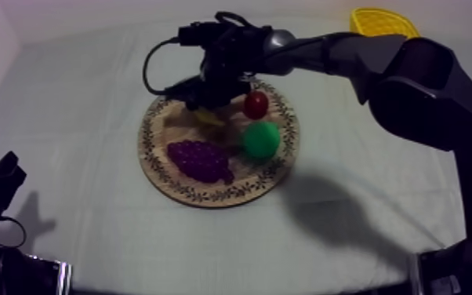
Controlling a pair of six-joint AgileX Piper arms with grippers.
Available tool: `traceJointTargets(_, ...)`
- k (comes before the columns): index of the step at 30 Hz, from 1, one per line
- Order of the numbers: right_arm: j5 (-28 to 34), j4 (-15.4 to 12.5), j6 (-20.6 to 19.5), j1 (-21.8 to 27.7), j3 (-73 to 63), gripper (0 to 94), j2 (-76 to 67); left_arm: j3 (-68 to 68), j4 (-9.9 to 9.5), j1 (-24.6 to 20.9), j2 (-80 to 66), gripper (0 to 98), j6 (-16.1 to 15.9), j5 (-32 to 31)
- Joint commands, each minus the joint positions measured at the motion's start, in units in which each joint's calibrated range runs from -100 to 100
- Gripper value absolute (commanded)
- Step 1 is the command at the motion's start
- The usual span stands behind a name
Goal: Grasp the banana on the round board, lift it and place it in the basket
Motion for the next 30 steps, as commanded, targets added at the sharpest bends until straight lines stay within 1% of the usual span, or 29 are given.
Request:
traceJointTargets(1,-1.2,-0.3,0.8,0.1,1.8,28.0,-1.3,0.0,-0.03,0.0,0.0,0.1,0.0,0.0)
traceJointTargets(9,-4.6,0.0,2.8,0.7,12.2,26.8,-13.8,0.0,-0.03,0.0,0.0,0.1,0.0,0.0)
traceJointTargets(12,-4.5,-0.9,4.1,1.8,15.8,26.8,-20.7,0.0,-0.03,0.0,0.0,0.1,0.0,0.0)
traceJointTargets(14,-4.2,-2.0,5.5,3.1,18.0,26.9,-25.4,0.0,-0.03,0.0,0.0,0.1,0.0,0.0)
traceJointTargets(19,-1.5,-6.8,10.8,9.2,20.5,27.0,-34.7,0.0,-0.03,0.0,0.0,0.1,0.0,0.0)
traceJointTargets(22,0.1,-8.5,13.3,13.8,20.7,27.2,-38.0,0.0,-0.03,0.0,0.0,0.1,0.0,0.0)
traceJointTargets(24,0.5,-8.7,14.5,16.7,20.8,27.4,-39.3,0.0,-0.03,0.0,0.0,0.1,0.0,0.0)
traceJointTargets(28,-1.1,-6.3,14.7,21.6,22.8,27.8,-40.7,0.0,-0.03,0.0,0.0,0.1,0.0,0.0)
traceJointTargets(30,-2.7,-5.8,15.4,24.3,24.3,27.9,-41.1,0.0,-0.03,0.0,0.0,0.1,0.0,0.0)
